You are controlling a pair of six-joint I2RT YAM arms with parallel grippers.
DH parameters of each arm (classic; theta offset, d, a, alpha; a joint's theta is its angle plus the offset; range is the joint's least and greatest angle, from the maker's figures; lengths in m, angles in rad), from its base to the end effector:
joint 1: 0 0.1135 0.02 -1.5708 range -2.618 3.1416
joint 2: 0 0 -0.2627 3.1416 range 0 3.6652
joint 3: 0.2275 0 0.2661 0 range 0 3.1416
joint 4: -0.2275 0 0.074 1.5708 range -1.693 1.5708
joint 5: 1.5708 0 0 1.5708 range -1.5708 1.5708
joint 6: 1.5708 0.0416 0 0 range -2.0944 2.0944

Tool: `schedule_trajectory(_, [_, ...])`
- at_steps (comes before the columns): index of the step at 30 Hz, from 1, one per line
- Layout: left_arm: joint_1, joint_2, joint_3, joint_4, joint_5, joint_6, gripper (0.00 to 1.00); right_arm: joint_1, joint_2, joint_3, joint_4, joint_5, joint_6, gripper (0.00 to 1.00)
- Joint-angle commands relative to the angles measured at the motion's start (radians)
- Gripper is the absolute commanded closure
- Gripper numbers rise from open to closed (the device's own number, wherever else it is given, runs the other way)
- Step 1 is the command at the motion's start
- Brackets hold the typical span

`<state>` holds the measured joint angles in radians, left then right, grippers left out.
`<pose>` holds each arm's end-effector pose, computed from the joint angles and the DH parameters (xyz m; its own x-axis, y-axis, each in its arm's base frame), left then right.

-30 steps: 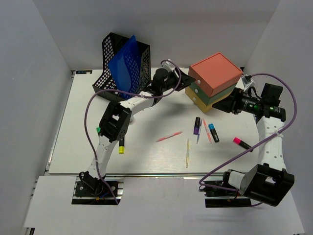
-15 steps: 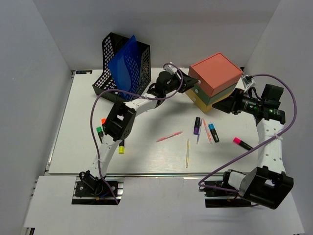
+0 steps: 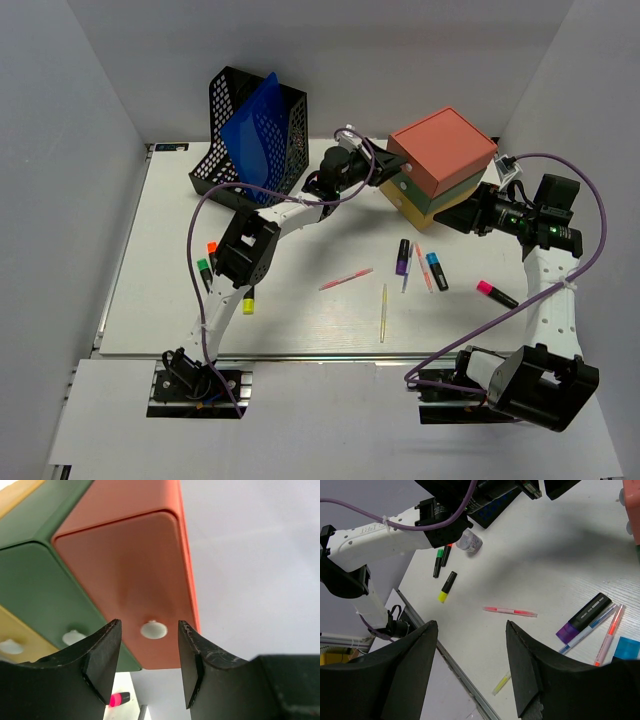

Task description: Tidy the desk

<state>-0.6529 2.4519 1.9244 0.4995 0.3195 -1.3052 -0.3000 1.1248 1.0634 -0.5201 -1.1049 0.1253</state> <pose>0.4610 -0.3690 0.1988 -0.8030 -0.5392 -0.2539 0.1954 0.1643 -0.9669 0.2465 -0.0374 0.3436 -0.5932 0.2423 -0.7678 -0.5103 0.6244 0.5913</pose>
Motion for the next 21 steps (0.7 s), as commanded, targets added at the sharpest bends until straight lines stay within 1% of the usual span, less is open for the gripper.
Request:
schedule_trajectory(1, [-0.01, -0.011, 0.002, 0.059, -0.013, -0.025, 0.42, -0.005, -0.022, -0.01, 0.034, -0.026, 0.005, 0.37])
schedule_trajectory(12, [-0.01, 0.025, 0.051, 0.039, 0.01, -0.04, 0.43, -0.004, -0.02, -0.011, 0.043, -0.024, 0.01, 0.38])
schedule_trajectory(21, [-0.019, 0.048, 0.084, 0.054, 0.019, -0.065, 0.44, -0.005, -0.02, -0.014, 0.051, -0.021, 0.017, 0.38])
